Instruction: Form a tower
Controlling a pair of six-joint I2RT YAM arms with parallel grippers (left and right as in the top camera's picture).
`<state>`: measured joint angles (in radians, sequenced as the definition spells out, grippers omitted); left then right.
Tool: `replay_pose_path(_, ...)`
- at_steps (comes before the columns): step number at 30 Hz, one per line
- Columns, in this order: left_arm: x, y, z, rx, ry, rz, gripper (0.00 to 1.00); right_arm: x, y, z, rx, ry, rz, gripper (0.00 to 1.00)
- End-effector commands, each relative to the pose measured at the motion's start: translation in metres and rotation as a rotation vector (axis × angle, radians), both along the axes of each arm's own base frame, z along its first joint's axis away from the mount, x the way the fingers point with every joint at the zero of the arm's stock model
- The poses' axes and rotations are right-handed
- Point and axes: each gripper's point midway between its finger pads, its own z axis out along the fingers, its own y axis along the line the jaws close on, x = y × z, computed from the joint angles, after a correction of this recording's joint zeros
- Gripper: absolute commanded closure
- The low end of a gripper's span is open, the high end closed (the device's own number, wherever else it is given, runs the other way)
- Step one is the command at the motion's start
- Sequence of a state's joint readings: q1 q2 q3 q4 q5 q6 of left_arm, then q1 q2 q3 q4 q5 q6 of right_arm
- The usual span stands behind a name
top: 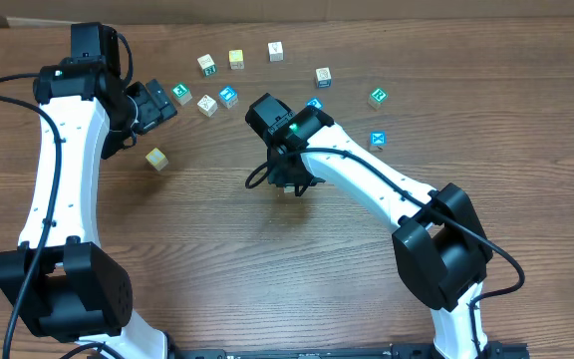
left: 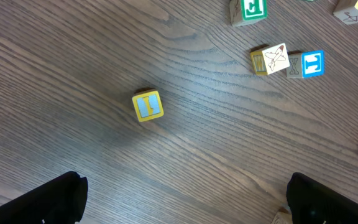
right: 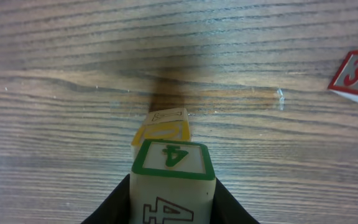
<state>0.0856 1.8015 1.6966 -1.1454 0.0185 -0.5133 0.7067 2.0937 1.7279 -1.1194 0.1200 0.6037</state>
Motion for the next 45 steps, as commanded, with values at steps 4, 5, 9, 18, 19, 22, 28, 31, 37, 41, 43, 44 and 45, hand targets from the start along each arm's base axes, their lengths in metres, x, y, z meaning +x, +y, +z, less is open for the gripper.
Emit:
replay_pose_path(4, 0.000, 0.001, -0.005, 0.011, 0.015, -0.018, 0.00, 0.009, 0.001, 0.011, -0.012, -0.035, 0.125, 0.71)
replay_pose_path(5, 0.000, 0.001, -0.005, 0.011, 0.015, -0.018, 0.00, 0.009, 0.001, 0.011, -0.016, -0.035, 0.148, 0.71)
replay_pose_path(9, 0.000, 0.001, -0.005, 0.011, 0.015, -0.018, 0.00, 0.008, 0.001, 0.011, -0.029, -0.036, 0.209, 0.71)
replay_pose_path(18, 0.000, 0.001, -0.005, 0.011, 0.015, -0.018, 0.00, 0.010, 0.002, 0.012, -0.034, -0.043, 0.258, 0.70)
replay_pose_path(19, 0.000, 0.000, -0.005, 0.011, 0.015, -0.018, 0.01, 0.010, 0.002, 0.012, -0.035, -0.043, 0.264, 0.70)
replay_pose_path(22, 0.000, 0.001, -0.005, 0.011, 0.015, -0.018, 0.00, 0.010, 0.002, 0.012, -0.035, -0.043, 0.267, 0.70)
replay_pose_path(28, 0.000, 0.001, -0.005, 0.011, 0.015, -0.018, 0.00, 0.010, 0.002, 0.012, -0.035, -0.043, 0.266, 0.70)
replay_pose_path(31, 0.000, 0.001, -0.005, 0.011, 0.015, -0.018, 0.00, 0.010, 0.002, 0.012, -0.035, -0.043, 0.266, 0.66)
replay_pose_path(37, 0.000, 0.001, -0.005, 0.011, 0.015, -0.018, 0.00, 0.011, 0.003, 0.013, -0.031, -0.049, 0.266, 0.47)
replay_pose_path(41, 0.000, 0.001, -0.005, 0.011, 0.015, -0.017, 0.00, 0.017, 0.008, 0.030, -0.015, -0.074, 0.265, 0.15)
replay_pose_path(43, 0.000, 0.001, -0.005, 0.011, 0.015, -0.017, 0.00, 0.018, 0.009, 0.039, -0.012, -0.079, 0.265, 0.06)
replay_pose_path(44, 0.000, 0.001, -0.005, 0.011, 0.015, -0.017, 0.00, 0.018, 0.009, 0.044, -0.011, -0.079, 0.264, 0.00)
replay_pose_path(45, 0.000, 0.001, -0.005, 0.011, 0.015, -0.017, 0.00, 0.017, 0.010, 0.049, -0.008, -0.075, 0.266, 0.00)
